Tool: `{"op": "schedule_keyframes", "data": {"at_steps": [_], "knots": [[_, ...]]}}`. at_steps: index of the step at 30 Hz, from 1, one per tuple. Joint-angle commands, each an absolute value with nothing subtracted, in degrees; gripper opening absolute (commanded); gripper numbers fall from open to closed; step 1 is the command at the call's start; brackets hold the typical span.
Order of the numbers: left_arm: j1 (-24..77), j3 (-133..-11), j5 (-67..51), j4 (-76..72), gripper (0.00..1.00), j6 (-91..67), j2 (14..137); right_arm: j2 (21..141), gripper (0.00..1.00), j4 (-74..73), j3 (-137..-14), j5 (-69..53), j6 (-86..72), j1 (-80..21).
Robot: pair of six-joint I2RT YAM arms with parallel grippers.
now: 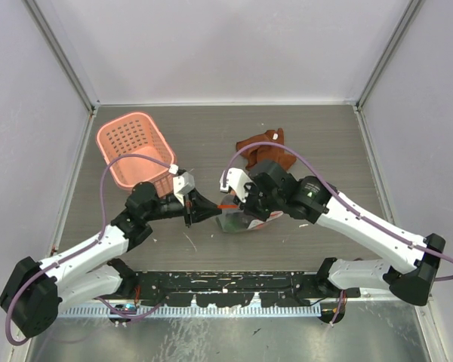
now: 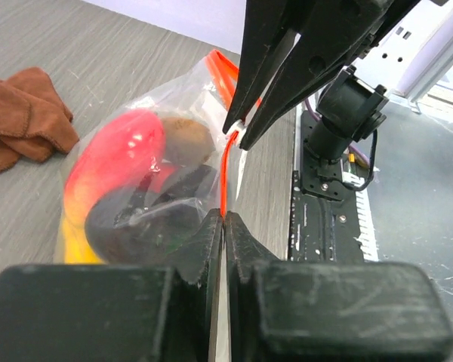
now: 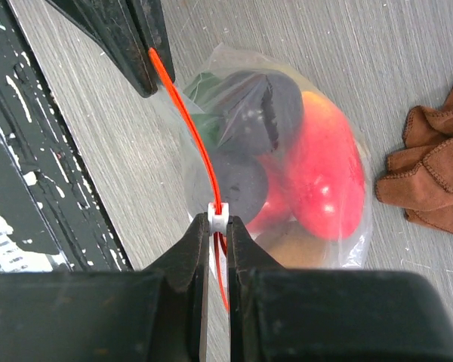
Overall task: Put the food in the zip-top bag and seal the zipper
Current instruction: Zip the zipper food storage bag at the center of the board.
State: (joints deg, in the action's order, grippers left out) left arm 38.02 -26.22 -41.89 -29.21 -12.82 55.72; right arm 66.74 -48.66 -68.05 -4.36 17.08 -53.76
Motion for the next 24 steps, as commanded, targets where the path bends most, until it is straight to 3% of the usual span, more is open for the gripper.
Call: {"op": "schedule_keyframes", "data": {"at_steps": [1, 3, 6, 11, 15, 17, 21, 24], "knots": [[37.4, -28.0, -42.0, -29.2, 0.19, -11.3, 56.1, 68.0, 0.01, -49.9, -72.5, -5.3, 18.5, -53.2], [37.4, -29.0, -42.6, -28.9, 0.36, -11.2, 57.4, 69.0, 0.01, -49.5, -73.6, -6.6, 19.6, -53.2], [37.4, -30.4, -44.0, -29.4, 0.51, -11.1, 59.4, 70.2, 0.01, -49.6, -75.0, -7.6, 20.4, -53.2], [37.5, -32.9, -47.2, -32.1, 0.54, -12.1, 63.8, 71.1, 0.01, -49.7, -75.5, -8.7, 20.9, -53.2], [37.6, -34.9, -48.8, -33.8, 0.48, -13.2, 67.5, 71.3, 0.01, -49.3, -75.4, -9.2, 21.0, -53.2], [37.6, -35.7, -49.3, -34.6, 0.36, -13.6, 68.7, 71.4, 0.01, -49.1, -75.4, -9.4, 21.0, -53.2], [37.6, -36.2, -50.6, -36.9, 0.04, -15.0, 69.8, 71.2, 0.01, -49.0, -74.9, -8.6, 20.6, -53.2], [37.6, -35.1, -49.0, -37.7, 0.00, -15.6, 68.4, 70.7, 0.01, -49.3, -74.2, -6.9, 19.9, -53.1]]}}
